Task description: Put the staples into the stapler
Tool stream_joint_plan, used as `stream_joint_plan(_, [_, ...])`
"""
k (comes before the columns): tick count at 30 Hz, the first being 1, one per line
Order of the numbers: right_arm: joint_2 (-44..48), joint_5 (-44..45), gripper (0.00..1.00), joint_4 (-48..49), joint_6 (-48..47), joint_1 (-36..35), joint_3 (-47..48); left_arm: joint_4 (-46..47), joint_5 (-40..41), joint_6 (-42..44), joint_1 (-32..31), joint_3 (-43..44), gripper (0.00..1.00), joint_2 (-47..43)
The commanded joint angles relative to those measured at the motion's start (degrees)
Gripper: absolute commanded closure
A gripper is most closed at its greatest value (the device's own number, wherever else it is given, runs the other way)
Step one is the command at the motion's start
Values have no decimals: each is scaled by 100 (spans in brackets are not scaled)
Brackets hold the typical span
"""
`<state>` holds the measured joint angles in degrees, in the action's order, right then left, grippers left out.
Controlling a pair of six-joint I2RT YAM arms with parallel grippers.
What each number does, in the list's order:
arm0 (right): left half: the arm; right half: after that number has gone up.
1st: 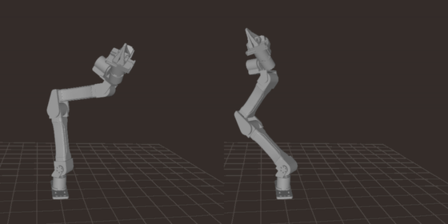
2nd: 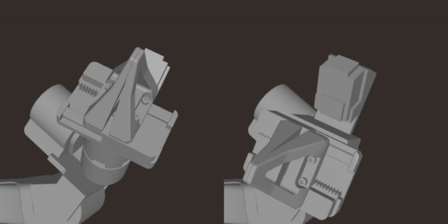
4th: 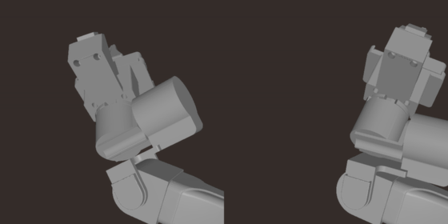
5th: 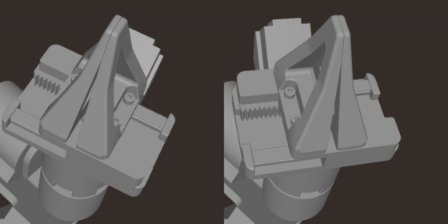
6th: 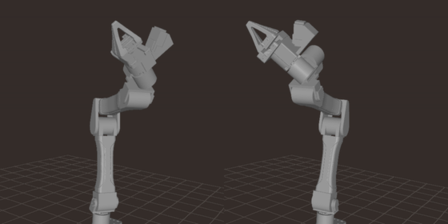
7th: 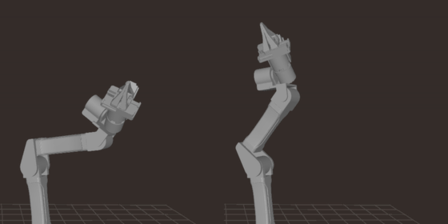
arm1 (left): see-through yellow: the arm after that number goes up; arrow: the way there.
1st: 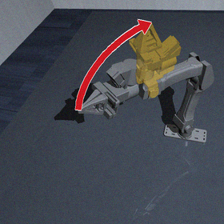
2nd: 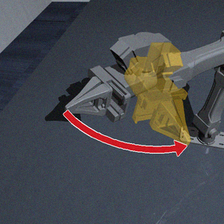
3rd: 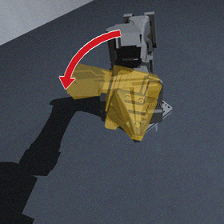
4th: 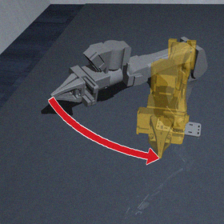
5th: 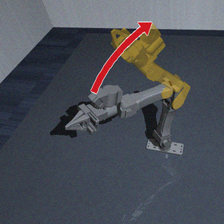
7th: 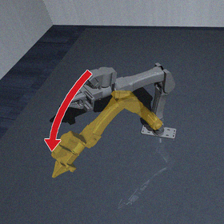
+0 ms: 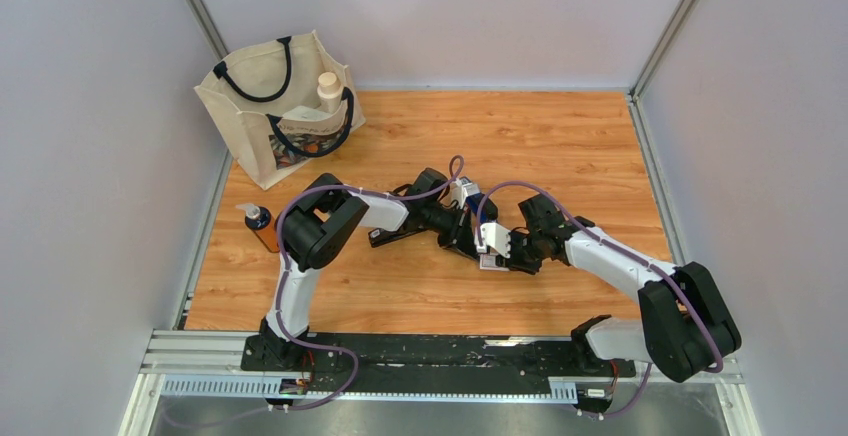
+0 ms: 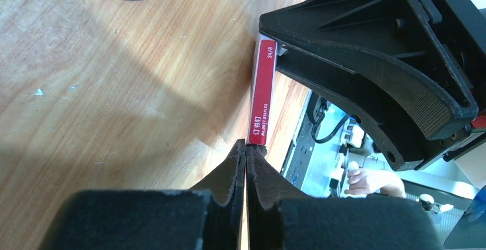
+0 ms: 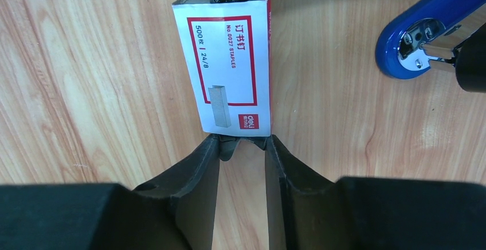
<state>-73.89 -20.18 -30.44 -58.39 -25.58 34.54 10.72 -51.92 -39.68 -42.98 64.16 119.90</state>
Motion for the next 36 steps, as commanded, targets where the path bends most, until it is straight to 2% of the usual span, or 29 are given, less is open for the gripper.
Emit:
stream_joint_plan(1, [-64,190,66,-68,-76,45,-27,220,24,-40,9,61,97,7])
stream_joint_plan(3, [-47,182,66,-68,-76,45,-27,220,24,-57,0,70,100,25])
stream_joint_plan(11, [-47,322,66,-41,-76,71,-62,229,42,-110,-17,35,100,-45])
stream_joint_plan(17, [111,340,66,-50,-164,317,-158,53,296,153,114,-132,100,-361])
stream_joint_plan(26, [208,173,66,-138,-234,449,-220,211,253,-22,141,-71,100,-230])
stream_joint_plan(27, [199,147,66,-155,-225,458,-203,185,261,-31,141,-36,96,-212])
stream_joint_plan(28, [182,120,66,-173,-208,458,-176,167,261,-31,132,17,85,-212])
stream_joint_plan(31, [120,94,65,-208,-182,449,-106,193,261,-83,132,61,68,-238])
stream_joint_plan(36, [24,6,65,-279,-111,414,-1,159,332,-84,88,202,59,-300])
